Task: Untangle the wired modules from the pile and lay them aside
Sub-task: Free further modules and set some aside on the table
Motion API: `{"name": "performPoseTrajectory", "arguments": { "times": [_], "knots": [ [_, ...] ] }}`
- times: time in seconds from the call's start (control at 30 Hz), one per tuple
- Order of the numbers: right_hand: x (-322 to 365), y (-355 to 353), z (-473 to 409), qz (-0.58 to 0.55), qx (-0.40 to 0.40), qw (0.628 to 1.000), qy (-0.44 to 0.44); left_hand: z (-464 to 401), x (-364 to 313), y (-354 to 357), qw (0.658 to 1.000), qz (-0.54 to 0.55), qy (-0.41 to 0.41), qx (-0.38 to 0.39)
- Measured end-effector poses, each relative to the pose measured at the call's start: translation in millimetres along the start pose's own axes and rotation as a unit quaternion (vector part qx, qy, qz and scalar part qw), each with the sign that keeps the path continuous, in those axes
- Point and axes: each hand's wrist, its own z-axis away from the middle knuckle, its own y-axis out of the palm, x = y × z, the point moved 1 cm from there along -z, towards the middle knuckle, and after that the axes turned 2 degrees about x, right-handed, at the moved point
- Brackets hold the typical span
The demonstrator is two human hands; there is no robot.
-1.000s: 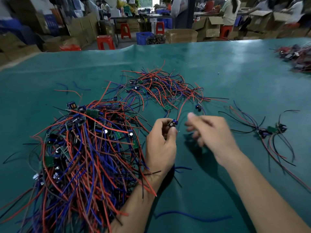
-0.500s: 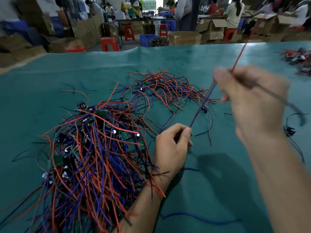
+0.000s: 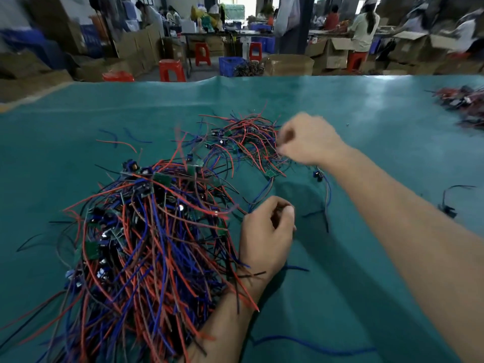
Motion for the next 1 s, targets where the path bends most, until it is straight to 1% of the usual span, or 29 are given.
{"name": "performPoseTrajectory", "arguments": {
  "times": [0.03, 0.07, 0.1, 0.23, 0.27, 0.3, 0.33, 0.4, 0.43, 0.47, 0.5, 0.53, 0.6, 0.63, 0.7, 0.8, 0.83, 0.93, 1.0],
  "knots": [
    [2, 13, -2, 0.023, 0.040, 0.997, 0.068, 0, 0, 0, 1.000, 0.001, 0.000, -0.003],
    [-31, 31, 14, 0.047, 0.052, 0.990, 0.124, 0, 0, 1, 1.000, 0.002, -0.002, -0.003],
    [-49, 42, 24, 0.039, 0.080, 0.984, 0.155, 1, 0, 1, 1.000, 0.004, -0.005, -0.002],
    [-74, 56, 32, -0.071, 0.046, 0.976, 0.202, 0, 0, 1, 1.000, -0.002, -0.013, 0.001],
    [-76, 55, 36, -0.119, 0.025, 0.970, 0.209, 1, 0, 0, 1.000, -0.005, -0.013, -0.002],
    [-75, 49, 42, -0.211, 0.005, 0.954, 0.213, 0, 0, 0, 1.000, -0.009, -0.013, -0.006],
    [-71, 44, 51, -0.324, -0.013, 0.921, 0.215, 0, 1, 0, 1.000, -0.011, -0.012, -0.011],
    [-59, 34, 73, -0.537, -0.037, 0.817, 0.205, 0, 1, 0, 1.000, -0.001, -0.015, -0.016],
    [-50, 33, 87, -0.612, -0.026, 0.766, 0.196, 0, 0, 0, 1.000, 0.008, -0.019, -0.016],
    [-40, 35, 100, -0.664, -0.008, 0.723, 0.190, 0, -1, -1, 1.000, 0.013, -0.023, -0.013],
    [-31, 38, 112, -0.694, 0.023, 0.696, 0.183, 1, -1, -1, 1.000, 0.015, -0.023, -0.008],
    [-21, 42, 120, -0.709, 0.056, 0.680, 0.179, 1, -1, -1, 1.000, 0.015, -0.020, -0.005],
    [-7, 52, 129, -0.711, 0.115, 0.674, 0.168, 2, 0, -1, 1.000, 0.002, -0.008, -0.003],
    [-3, 55, 131, -0.706, 0.127, 0.677, 0.165, 1, 1, -1, 1.000, -0.007, -0.004, -0.002],
    [0, 55, 132, -0.696, 0.115, 0.690, 0.162, 0, 2, -1, 1.000, -0.015, 0.004, -0.002],
    [-2, 54, 133, -0.656, 0.095, 0.734, 0.147, 0, 3, 0, 1.000, -0.030, 0.008, 0.001],
    [-3, 53, 134, -0.645, 0.096, 0.744, 0.145, 0, 4, 1, 0.999, -0.031, 0.006, 0.000],
    [-6, 52, 133, -0.630, 0.110, 0.755, 0.145, 0, 6, 1, 0.999, -0.035, 0.005, 0.007],
    [-7, 52, 131, -0.612, 0.098, 0.772, 0.142, 0, 6, 0, 0.999, -0.039, 0.015, 0.023]
  ]
}}
